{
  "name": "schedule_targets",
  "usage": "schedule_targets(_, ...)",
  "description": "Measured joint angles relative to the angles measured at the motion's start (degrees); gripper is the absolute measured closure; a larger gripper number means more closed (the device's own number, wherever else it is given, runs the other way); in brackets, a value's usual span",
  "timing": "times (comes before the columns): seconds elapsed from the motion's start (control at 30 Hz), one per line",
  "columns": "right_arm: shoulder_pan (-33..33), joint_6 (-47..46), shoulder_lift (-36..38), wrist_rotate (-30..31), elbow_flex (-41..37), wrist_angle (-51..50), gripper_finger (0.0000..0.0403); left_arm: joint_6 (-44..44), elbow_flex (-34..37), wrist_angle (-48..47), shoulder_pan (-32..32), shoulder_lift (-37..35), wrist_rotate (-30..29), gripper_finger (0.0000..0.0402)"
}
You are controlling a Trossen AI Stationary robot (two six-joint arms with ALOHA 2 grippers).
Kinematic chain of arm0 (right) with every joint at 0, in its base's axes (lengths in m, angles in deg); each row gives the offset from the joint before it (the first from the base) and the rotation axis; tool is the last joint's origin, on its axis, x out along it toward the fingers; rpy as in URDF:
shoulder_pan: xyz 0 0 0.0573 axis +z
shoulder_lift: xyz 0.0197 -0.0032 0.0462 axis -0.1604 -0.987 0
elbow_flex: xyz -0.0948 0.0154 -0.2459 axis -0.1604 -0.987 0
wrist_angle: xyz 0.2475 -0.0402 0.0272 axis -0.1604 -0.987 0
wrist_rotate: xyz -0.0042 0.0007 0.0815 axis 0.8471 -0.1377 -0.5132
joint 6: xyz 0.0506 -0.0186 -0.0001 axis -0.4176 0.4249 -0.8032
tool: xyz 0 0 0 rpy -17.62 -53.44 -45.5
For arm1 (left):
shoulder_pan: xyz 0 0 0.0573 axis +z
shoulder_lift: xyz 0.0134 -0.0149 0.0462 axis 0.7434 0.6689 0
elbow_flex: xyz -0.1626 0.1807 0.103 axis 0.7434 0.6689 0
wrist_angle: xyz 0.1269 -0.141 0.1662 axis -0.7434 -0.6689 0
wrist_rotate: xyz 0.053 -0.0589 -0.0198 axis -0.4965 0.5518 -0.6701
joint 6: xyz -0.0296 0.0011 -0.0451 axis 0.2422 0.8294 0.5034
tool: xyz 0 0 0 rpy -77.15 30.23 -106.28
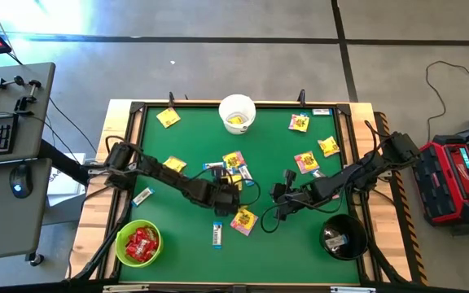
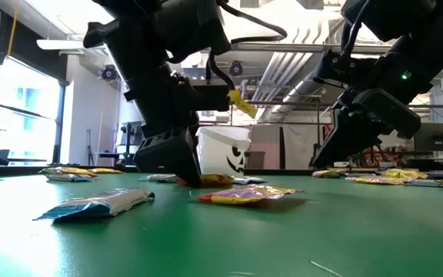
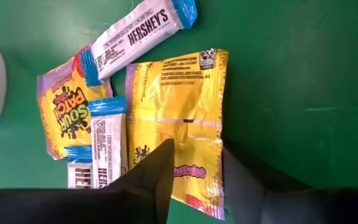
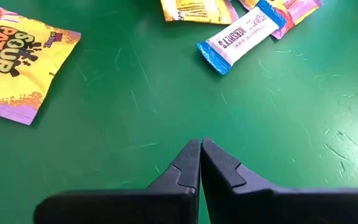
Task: Sort candy by brand, put in halloween buckets
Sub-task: Put the white candy into the black bucket
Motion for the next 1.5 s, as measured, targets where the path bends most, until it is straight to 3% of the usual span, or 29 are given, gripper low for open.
schedule_targets(0.2,0.0,0.0,0.0,0.0,0.0,0.0,0.0401,-2.9,0.0,0.0,0.4,0.1,0.8,0.0382)
schedule_targets(0.3,0.0,0.0,0.0,0.0,0.0,0.0,0.0401,-3.6,0.1,0.0,0.3,0.2,0.7,0.0396)
schedule_targets(0.6,0.6,-1.0,0.0,-0.8,0.1,-0.1,0.0385,-3.3,0.1,0.4,-0.4,0.2,1.6,0.0363)
schedule_targets(0.93,1.5,-6.5,0.0,-0.6,6.8,-7.0,0.0270,-4.0,0.2,0.6,-2.4,-3.4,3.2,0.0276)
schedule_targets(1.2,-2.7,-10.5,-0.8,0.2,5.2,3.2,0.0212,-1.4,0.4,1.0,-4.8,-5.0,2.8,0.0254)
schedule_targets(1.5,-8.4,-9.1,-7.9,-1.4,5.2,14.5,0.0210,-0.4,10.5,17.8,-5.5,-7.7,4.9,0.0254)
